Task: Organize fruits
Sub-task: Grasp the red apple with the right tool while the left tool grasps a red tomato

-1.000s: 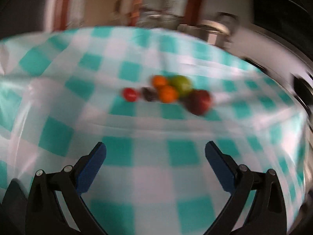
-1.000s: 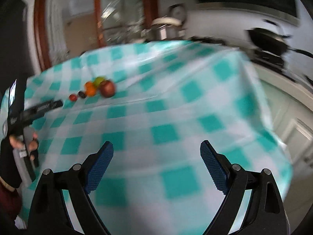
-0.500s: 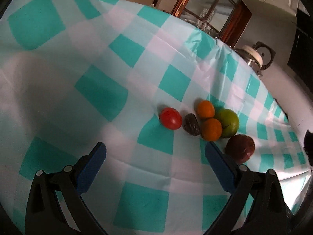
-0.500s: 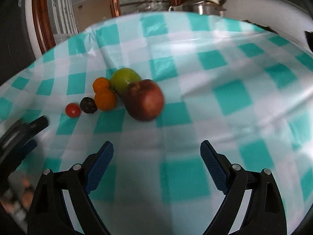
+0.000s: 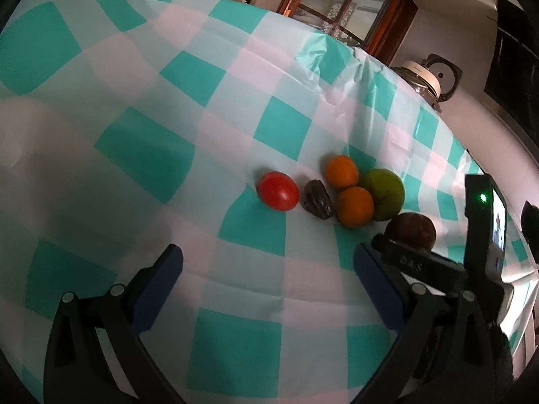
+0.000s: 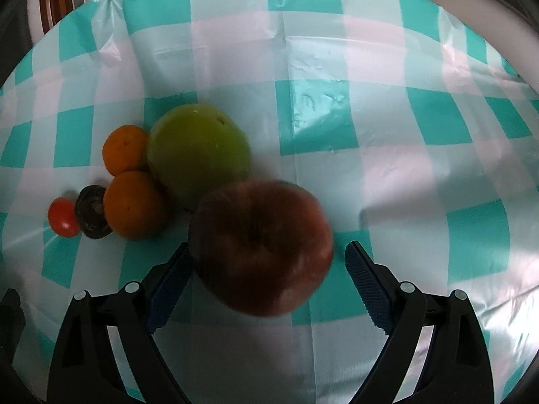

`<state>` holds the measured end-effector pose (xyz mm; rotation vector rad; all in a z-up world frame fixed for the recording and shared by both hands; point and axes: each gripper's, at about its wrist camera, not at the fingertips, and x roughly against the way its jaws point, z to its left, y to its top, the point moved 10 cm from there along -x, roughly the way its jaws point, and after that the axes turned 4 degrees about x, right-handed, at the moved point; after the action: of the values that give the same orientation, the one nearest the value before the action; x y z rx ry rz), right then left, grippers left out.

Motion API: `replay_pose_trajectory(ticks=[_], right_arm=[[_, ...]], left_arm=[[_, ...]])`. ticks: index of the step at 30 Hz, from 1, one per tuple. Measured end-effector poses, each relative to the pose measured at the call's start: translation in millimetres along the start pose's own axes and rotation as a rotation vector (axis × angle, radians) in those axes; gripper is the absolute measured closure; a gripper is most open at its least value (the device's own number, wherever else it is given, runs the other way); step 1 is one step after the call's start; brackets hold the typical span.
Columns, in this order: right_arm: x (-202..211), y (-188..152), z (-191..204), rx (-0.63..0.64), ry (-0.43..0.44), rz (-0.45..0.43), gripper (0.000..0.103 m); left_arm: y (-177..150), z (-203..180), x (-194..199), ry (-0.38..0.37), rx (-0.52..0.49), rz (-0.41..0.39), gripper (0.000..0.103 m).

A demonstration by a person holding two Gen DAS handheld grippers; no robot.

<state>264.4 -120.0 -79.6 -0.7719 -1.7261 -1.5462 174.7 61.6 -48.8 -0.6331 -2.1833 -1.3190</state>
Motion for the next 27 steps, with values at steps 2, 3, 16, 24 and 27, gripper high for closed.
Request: replay_pose_trajectory(ticks=[2, 3, 16, 24, 27], right_arm=[[-0.1, 1.9, 1.8, 0.015, 0.009, -0.010, 0.023], [0.4, 2.5, 2.7, 0.021, 0.018, -0.016, 0.028], [7.5, 7.5, -22.9, -0.148, 0.170, -0.074, 0.039], [9.2, 8.8, -35.5, -0.208, 0.208, -0.090, 0.038], [8.0, 10.6, -38.0, -0.208, 0.209, -0.090, 0.038]], left_arm=[[-2.0, -1.7, -1.0, -0.008, -0.005, 0.011, 0.002], [-2.4, -2.3, -1.2, -0.009, -0.006, 0.012, 0.002], [-3.7, -19.1, -16.0, -0.021, -0.103, 0.057, 0.002], [25.0, -18.2, -56.6, 0.081, -0.290, 0.103, 0.018], [28.8, -24.1, -65.7, 0.106, -0.384, 0.107, 0.025]])
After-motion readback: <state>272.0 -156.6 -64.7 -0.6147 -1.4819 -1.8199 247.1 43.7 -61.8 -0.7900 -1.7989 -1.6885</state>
